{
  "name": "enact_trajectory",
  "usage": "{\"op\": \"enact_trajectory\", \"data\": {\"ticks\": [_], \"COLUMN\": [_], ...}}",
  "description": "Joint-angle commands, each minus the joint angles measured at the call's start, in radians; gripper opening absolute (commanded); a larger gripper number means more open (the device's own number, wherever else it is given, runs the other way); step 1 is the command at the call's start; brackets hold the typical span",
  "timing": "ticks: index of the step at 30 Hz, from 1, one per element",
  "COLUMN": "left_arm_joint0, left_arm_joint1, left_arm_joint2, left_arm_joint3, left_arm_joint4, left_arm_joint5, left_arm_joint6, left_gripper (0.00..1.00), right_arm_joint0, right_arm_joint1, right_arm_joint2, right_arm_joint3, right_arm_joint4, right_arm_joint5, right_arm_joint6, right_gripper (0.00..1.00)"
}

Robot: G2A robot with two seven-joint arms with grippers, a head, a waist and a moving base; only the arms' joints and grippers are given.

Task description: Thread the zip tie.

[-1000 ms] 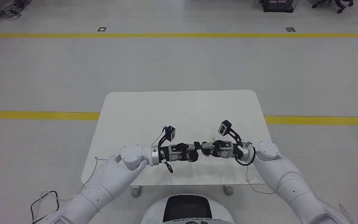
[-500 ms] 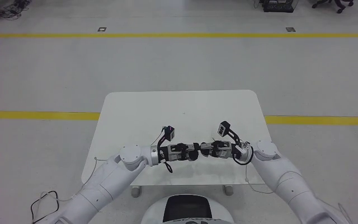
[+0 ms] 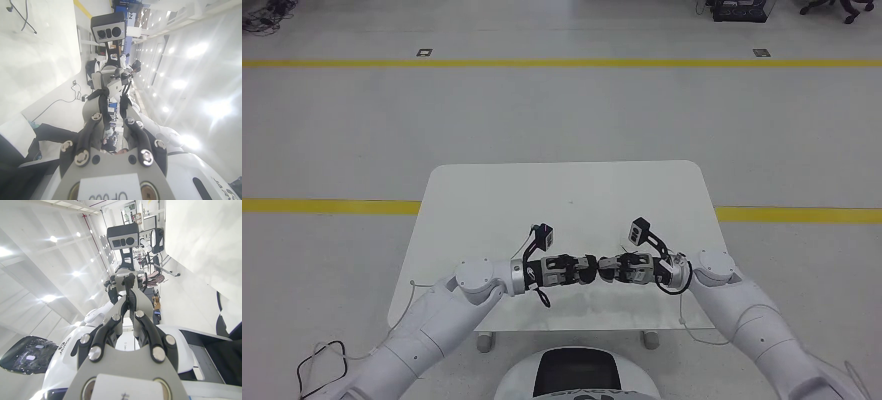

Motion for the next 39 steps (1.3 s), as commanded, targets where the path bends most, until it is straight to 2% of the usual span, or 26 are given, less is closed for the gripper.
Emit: {"op": "enact_trajectory", "data": {"ticks": [1,9,24,30,39], "left_arm_joint0": [0.0,-0.004,-0.008,-0.011,-0.011], "left_arm_joint1": [0.0,-0.001,-0.004,-0.005,-0.006], "left_arm_joint2": [0.0,0.003,0.012,0.015,0.018], "left_arm_joint3": [0.0,0.006,0.016,0.019,0.022], "left_arm_joint4": [-0.001,-0.004,-0.004,-0.004,-0.005], "left_arm_joint5": [0.0,0.001,0.003,0.004,0.002], "left_arm_joint6": [0.001,-0.001,-0.002,-0.002,-0.001], "left_gripper": [0.14,0.1,0.1,0.06,0.06], "right_arm_joint0": [0.001,0.003,-0.002,-0.003,-0.004], "right_arm_joint1": [-0.001,-0.004,-0.008,-0.009,-0.01], "right_arm_joint2": [-0.001,0.0,0.012,0.015,0.017], "right_arm_joint3": [0.002,0.008,0.011,0.011,0.009], "right_arm_joint4": [-0.001,-0.001,0.013,0.011,0.003], "right_arm_joint5": [0.002,0.002,-0.021,-0.021,-0.016], "right_arm_joint6": [0.001,0.003,0.016,0.02,0.021], "right_gripper": [0.0,0.0,0.0,0.0,0.0]}}
